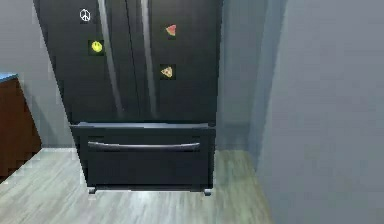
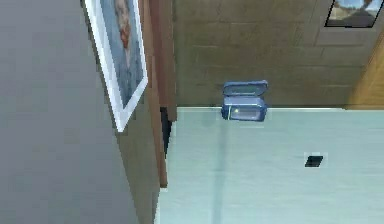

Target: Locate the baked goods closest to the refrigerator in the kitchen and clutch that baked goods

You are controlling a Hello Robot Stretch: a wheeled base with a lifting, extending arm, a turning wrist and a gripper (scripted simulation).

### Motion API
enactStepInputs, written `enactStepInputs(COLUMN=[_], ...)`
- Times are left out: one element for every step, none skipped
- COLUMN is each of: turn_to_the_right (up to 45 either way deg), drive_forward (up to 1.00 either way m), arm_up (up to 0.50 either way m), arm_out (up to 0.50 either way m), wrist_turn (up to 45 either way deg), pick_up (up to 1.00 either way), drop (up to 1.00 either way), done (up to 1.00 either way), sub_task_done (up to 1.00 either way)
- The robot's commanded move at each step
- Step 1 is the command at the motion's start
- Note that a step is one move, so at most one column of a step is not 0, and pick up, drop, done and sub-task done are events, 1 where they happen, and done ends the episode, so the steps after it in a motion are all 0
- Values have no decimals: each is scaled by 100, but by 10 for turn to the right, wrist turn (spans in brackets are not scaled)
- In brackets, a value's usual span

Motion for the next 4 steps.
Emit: enactStepInputs(turn_to_the_right=[0, -450, -330, 0], drive_forward=[60, 0, 0, 100], arm_up=[0, 0, 0, 0], arm_out=[0, 0, 0, 0], wrist_turn=[0, 0, 0, 0], pick_up=[0, 0, 0, 0], drop=[0, 0, 0, 0], done=[0, 0, 0, 0], sub_task_done=[0, 0, 0, 0])
